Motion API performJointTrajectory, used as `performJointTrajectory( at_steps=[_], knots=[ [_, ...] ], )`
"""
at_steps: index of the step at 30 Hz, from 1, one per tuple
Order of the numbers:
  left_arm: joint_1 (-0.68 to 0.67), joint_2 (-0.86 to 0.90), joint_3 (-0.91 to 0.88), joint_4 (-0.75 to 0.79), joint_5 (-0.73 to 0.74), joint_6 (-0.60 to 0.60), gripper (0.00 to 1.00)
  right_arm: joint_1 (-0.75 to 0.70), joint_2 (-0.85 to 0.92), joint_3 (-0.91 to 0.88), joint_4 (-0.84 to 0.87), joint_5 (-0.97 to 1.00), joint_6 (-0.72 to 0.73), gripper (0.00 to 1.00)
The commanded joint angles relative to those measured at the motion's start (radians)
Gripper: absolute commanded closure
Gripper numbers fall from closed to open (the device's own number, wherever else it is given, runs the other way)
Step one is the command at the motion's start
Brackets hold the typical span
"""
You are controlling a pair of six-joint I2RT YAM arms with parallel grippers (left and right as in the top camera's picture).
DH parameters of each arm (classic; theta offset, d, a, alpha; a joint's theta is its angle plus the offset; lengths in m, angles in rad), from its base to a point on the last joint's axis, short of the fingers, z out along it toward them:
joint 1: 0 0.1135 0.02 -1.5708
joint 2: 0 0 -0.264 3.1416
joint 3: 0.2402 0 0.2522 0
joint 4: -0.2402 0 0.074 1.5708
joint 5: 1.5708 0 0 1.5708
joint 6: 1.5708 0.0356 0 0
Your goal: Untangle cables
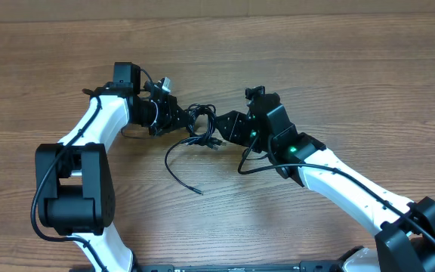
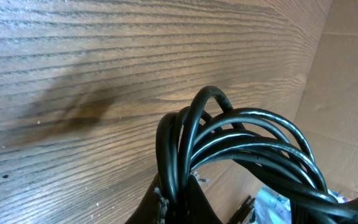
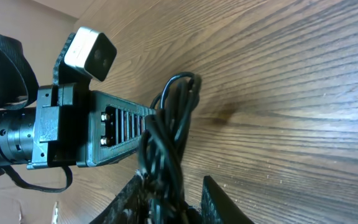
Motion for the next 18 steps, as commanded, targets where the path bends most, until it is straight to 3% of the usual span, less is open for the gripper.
performJointTrajectory(
  at_steps=[1, 18],
  knots=[
    [-0.01, 0.005, 0.005, -0.005, 0.043, -0.026, 0.96, 0.009, 0.002, 0.018, 0.004, 0.025, 0.009, 0.74],
    [-0.02, 0.005, 0.006, -0.014, 0.098, -0.024, 0.96, 0.01, 0.003, 0.016, -0.079, 0.139, 0.009, 0.82]
  ],
)
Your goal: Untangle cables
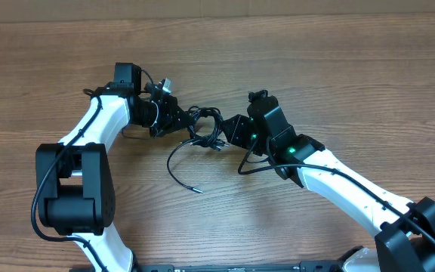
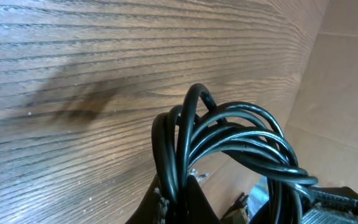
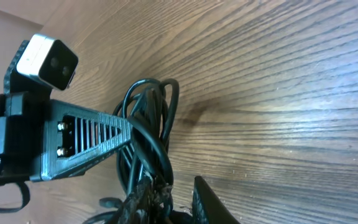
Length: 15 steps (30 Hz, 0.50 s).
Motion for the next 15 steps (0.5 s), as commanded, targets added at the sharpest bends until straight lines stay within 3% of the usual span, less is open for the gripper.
performJointTrajectory(
  at_steps=[1, 15],
  knots=[
    [-0.02, 0.005, 0.006, 0.0, 0.077, -0.007, 0.96, 0.005, 0.003, 0.014, 0.0, 0.039, 0.003, 0.82],
    [-0.021, 0.005, 0.006, 0.016, 0.078, 0.026, 0.96, 0.018, 0.004, 0.012, -0.046, 0.04, 0.003, 0.84]
  ],
)
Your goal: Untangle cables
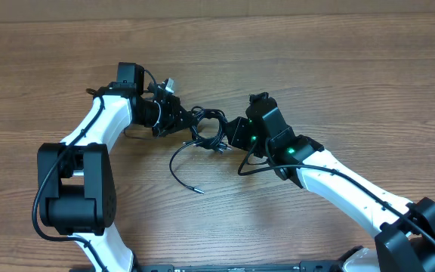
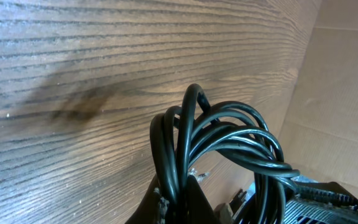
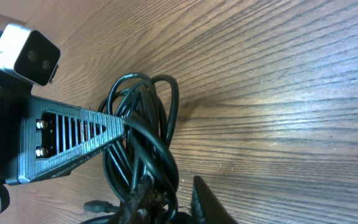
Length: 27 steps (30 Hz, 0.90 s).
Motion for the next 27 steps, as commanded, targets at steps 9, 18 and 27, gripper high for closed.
performJointTrajectory(
  at_steps=[9, 18, 27],
  knots=[
    [-0.01, 0.005, 0.006, 0.019, 0.099, 0.074, 0.96, 0.006, 0.005, 0.012, -0.04, 0.029, 0.004, 0.89],
    [-0.014, 0.005, 0.006, 0.02, 0.143, 0.093, 0.96, 0.008, 0.039, 0.012, -0.031, 0.054, 0.004, 0.79],
    [-0.014, 0.005, 0.006, 0.025, 0.227, 0.195, 0.96, 0.008, 0.055, 0.012, 0.07, 0.132, 0.003, 0.8]
  ],
)
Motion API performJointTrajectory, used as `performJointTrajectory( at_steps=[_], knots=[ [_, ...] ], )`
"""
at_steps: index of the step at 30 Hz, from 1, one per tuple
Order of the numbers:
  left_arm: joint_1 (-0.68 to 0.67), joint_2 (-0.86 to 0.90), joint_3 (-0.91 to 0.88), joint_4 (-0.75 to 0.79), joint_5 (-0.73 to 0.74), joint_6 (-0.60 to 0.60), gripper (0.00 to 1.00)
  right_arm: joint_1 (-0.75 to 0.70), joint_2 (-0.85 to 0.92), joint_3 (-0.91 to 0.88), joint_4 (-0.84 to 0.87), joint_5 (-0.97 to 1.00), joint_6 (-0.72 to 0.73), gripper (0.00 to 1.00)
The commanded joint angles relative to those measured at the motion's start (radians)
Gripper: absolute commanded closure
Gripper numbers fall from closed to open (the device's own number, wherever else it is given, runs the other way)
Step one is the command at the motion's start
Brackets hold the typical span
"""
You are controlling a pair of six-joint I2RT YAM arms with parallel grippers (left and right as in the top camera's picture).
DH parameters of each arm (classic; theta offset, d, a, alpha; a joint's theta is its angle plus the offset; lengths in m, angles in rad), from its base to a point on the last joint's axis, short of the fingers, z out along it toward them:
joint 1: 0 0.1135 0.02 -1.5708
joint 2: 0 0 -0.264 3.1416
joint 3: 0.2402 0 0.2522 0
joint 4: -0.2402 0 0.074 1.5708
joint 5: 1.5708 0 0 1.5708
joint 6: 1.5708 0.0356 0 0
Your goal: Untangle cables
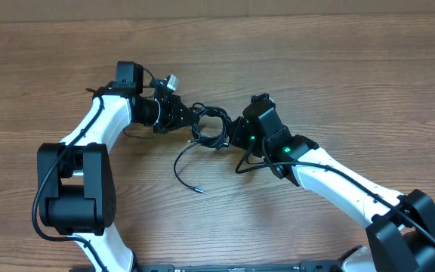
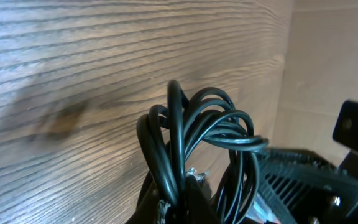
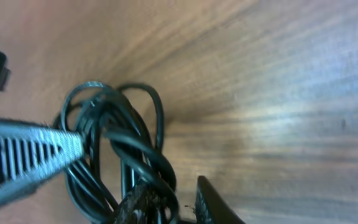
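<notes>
A tangled bundle of black cable (image 1: 211,127) hangs between my two grippers just above the wooden table. My left gripper (image 1: 186,119) is shut on several strands from the left; in its wrist view the loops (image 2: 194,134) rise out of that left gripper (image 2: 178,200). My right gripper (image 1: 231,133) meets the bundle from the right, very close to the left one. In the blurred right wrist view the loops (image 3: 114,140) sit against the right gripper (image 3: 174,205), which holds strands between its fingers. One loose cable end (image 1: 196,190) trails onto the table toward the front.
The wooden table (image 1: 338,68) stretches out all round. A thin black lead (image 1: 242,162) hangs from the right arm itself. A cardboard wall (image 2: 334,43) stands past the table's far edge. The right gripper's ribbed finger (image 2: 303,180) crowds the left wrist view.
Both grippers keep hold of the bundle and now stand closer together. The right wrist has turned, so its view is tilted and blurred. The loops look more bunched up.
At the oldest moment both grippers held the bundle near the table's middle, with the loose end trailing forward. At each later moment the bundle lay a little further right and the grippers nearer each other. The tangle still looks knotted.
</notes>
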Motion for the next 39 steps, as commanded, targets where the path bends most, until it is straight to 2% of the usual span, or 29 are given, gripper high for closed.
performJointTrajectory(
  at_steps=[1, 3, 8, 13, 18, 27, 30, 34, 39],
  knots=[
    [-0.014, 0.005, 0.006, -0.004, 0.155, 0.083, 0.96, 0.007, 0.011, 0.012, 0.04, 0.035, 0.0, 0.82],
    [-0.014, 0.005, 0.006, -0.004, 0.157, 0.092, 0.96, 0.008, 0.011, 0.012, 0.042, 0.035, 0.0, 0.92],
    [-0.014, 0.005, 0.006, -0.004, 0.192, 0.171, 0.96, 0.007, 0.011, 0.012, 0.019, 0.036, -0.061, 0.96],
    [-0.014, 0.005, 0.006, -0.005, 0.247, 0.291, 0.96, -0.014, 0.01, 0.012, -0.006, 0.049, -0.091, 0.96],
    [-0.013, 0.005, 0.006, -0.005, 0.245, 0.344, 0.96, -0.082, 0.01, 0.013, -0.125, 0.062, -0.09, 0.96],
    [-0.013, 0.005, 0.006, 0.014, 0.186, 0.343, 0.96, -0.174, 0.01, 0.013, -0.333, 0.063, -0.091, 0.96],
    [-0.013, 0.005, 0.006, 0.018, 0.087, 0.337, 0.96, -0.174, 0.01, 0.013, -0.337, 0.063, -0.145, 0.96],
    [-0.013, 0.005, 0.006, 0.017, -0.068, 0.257, 0.96, -0.174, 0.01, 0.013, -0.352, 0.108, -0.166, 0.96],
    [-0.014, 0.005, 0.006, 0.018, -0.097, 0.246, 0.96, -0.174, 0.01, 0.013, -0.343, 0.071, -0.165, 0.96]
  ],
)
